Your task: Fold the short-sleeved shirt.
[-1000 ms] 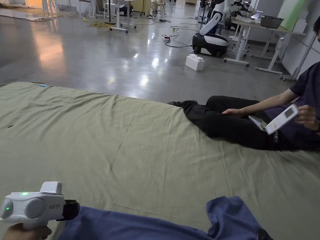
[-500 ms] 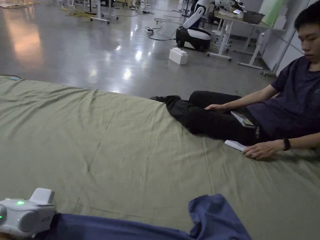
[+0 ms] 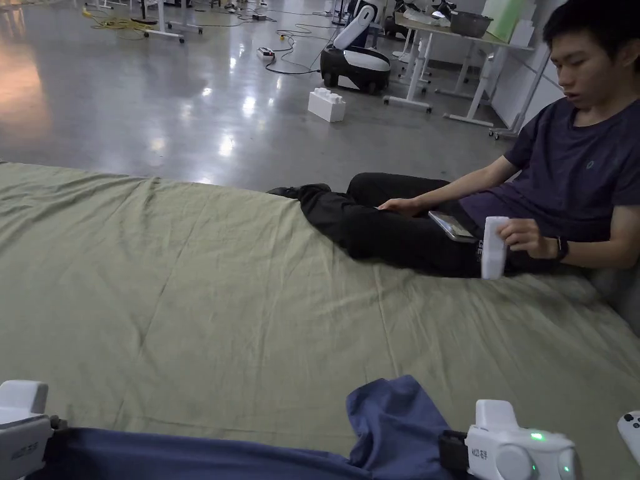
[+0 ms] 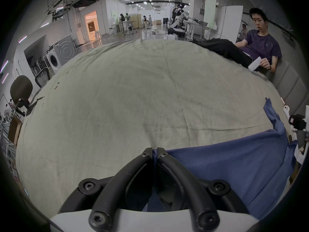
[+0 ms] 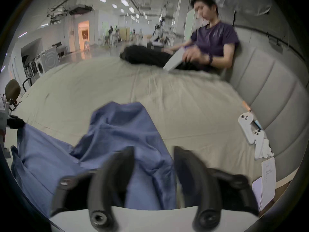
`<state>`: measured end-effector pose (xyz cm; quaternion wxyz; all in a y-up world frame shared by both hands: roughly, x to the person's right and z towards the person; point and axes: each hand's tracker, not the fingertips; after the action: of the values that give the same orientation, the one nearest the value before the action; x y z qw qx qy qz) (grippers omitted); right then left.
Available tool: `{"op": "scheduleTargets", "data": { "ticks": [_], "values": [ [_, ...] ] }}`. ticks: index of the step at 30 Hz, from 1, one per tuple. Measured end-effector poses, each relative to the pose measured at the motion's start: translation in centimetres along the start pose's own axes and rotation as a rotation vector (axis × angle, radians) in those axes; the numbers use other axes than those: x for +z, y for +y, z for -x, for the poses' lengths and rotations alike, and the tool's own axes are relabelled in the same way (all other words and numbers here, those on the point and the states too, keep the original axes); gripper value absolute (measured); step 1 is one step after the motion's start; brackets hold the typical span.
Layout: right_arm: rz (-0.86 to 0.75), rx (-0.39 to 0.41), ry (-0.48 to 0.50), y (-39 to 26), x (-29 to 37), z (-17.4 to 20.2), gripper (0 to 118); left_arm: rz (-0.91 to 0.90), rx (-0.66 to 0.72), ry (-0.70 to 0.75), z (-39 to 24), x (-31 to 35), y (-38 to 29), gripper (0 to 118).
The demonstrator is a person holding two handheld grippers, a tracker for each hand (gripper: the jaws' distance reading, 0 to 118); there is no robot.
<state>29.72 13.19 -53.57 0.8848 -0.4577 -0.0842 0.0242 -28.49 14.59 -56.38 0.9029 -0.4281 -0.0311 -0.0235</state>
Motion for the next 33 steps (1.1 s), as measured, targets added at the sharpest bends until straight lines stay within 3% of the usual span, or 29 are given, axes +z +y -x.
{"op": "scheduleTargets", "data": {
  "ticks": [4,6,13,16,20,23,33],
  "values": [
    [0.104,-0.028,0.06,0.9,-3.0,-0.4,76,-0.001,-0.018,0.007,-0.3,0.4,-0.1,4],
    [0.158,0.008,0.057,0.9,-4.1,-0.2,76,0.003,-0.014,0.012,-0.3,0.4,-0.2,4],
    [0.134,0.058,0.043,1.7,-3.7,1.3,77,0.014,-0.011,0.023,-0.6,0.3,-0.2,4],
    [0.124,0.068,0.044,2.1,-3.8,1.6,55,0.01,-0.001,0.021,-0.6,0.5,-0.2,4],
    [0.117,0.035,0.053,2.2,-3.0,1.2,1,0.003,0.014,0.021,-0.4,0.7,-0.4,4],
    [0.05,-0.003,0.061,1.8,-1.1,0.8,1,-0.005,0.021,0.017,-0.1,1.1,-0.5,4],
    [-0.12,-0.012,0.078,-0.9,9.0,-0.7,1,-0.096,0.028,-0.019,0.4,6.3,-1.3,4]
  ]
}}
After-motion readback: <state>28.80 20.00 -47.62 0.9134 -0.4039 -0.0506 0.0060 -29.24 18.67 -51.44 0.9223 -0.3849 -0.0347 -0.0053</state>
